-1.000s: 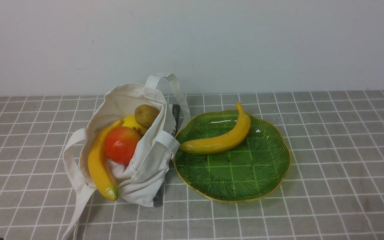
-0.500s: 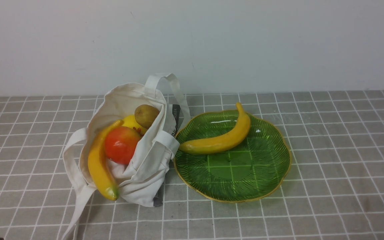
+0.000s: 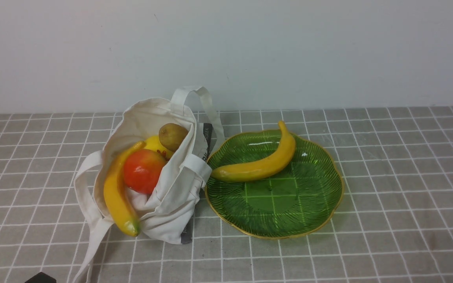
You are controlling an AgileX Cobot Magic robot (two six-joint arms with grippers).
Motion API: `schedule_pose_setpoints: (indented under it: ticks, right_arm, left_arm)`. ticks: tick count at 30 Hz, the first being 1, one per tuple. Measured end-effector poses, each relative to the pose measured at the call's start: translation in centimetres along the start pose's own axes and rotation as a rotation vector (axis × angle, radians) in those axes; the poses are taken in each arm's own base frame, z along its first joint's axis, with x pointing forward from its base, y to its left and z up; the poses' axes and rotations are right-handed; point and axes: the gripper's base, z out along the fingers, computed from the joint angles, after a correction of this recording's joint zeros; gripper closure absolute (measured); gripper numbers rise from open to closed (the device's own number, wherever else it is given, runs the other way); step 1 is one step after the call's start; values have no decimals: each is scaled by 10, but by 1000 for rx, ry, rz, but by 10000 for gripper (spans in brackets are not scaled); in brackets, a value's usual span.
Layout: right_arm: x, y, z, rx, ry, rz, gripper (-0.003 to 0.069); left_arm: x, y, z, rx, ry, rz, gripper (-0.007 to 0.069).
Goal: Take the fruit out of the bag on the grey coffee tablecloth and place them on the plate.
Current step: 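Reach into the white bag and grasp the banana with the left gripper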
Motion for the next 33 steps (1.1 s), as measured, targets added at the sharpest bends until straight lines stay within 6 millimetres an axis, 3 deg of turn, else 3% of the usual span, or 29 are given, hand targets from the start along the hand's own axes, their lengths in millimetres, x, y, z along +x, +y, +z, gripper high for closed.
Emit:
schedule_pose_setpoints:
  ticks: [8, 12, 16, 19, 21, 24, 27, 28, 29, 31, 33]
  right_arm:
    - [0, 0, 0, 0, 0, 0, 673]
    - [0, 0, 0, 0, 0, 0, 673]
    - [0, 0, 0, 0, 0, 0, 673]
    - [0, 0, 0, 0, 0, 0, 673]
    - [0, 0, 0, 0, 0, 0, 673]
    - [0, 0, 0, 0, 0, 0, 673]
    - [0, 0, 0, 0, 0, 0, 673]
    - [0, 0, 0, 0, 0, 0, 673]
    - [0, 0, 0, 0, 0, 0, 673]
    - [0, 0, 0, 0, 0, 0, 673]
    - [0, 0, 0, 0, 0, 0, 673]
  left_arm:
    - [-1, -11, -2, 49, -7, 72, 632]
    - [-4, -66, -23, 198, -24, 303, 632]
    - [-1, -101, -31, 201, 45, 501, 632]
    - [8, -100, -17, 7, 301, 604, 632]
    - [9, -84, 0, -238, 530, 633, 632]
    - [2, -75, 17, -465, 695, 665, 632]
    - [-10, -81, 35, -597, 773, 734, 632]
    - [-23, -94, 52, -660, 791, 796, 631]
    - [-23, -97, 52, -654, 787, 802, 631]
    - [-39, -112, 78, -710, 786, 853, 631]
    - [-43, -116, 89, -722, 785, 861, 627]
